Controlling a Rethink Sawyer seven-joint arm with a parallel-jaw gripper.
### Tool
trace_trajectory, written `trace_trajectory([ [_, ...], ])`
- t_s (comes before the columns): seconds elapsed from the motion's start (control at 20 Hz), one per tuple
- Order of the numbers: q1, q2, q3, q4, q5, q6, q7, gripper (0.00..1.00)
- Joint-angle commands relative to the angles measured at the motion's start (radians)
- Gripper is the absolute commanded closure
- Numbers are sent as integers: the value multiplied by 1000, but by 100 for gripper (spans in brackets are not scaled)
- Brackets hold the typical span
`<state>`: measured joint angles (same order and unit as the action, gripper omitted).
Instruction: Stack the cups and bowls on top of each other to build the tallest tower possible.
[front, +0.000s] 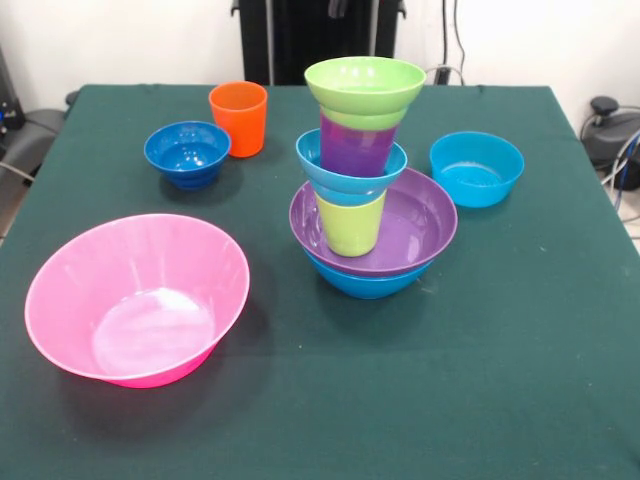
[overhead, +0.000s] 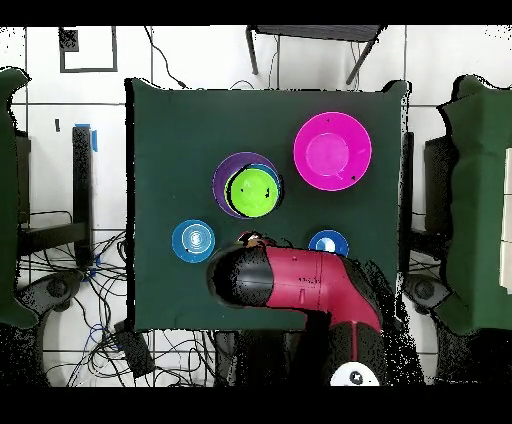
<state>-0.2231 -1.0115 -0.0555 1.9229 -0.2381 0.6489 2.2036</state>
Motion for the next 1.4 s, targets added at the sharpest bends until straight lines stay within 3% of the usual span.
trace_trajectory([
  [0.05, -41, -26, 63, 56, -49, -21, -89, 0],
  [0.3, -56, -7, 54, 102, -84, -91, -72, 0],
  [0.55, -80, 62, 35, 152, -154, -230, -39, 0],
  [0.8, -135, 97, 56, 194, -207, -313, -64, 0],
  [1.4, -260, 200, 108, 227, -370, -413, -103, 0],
])
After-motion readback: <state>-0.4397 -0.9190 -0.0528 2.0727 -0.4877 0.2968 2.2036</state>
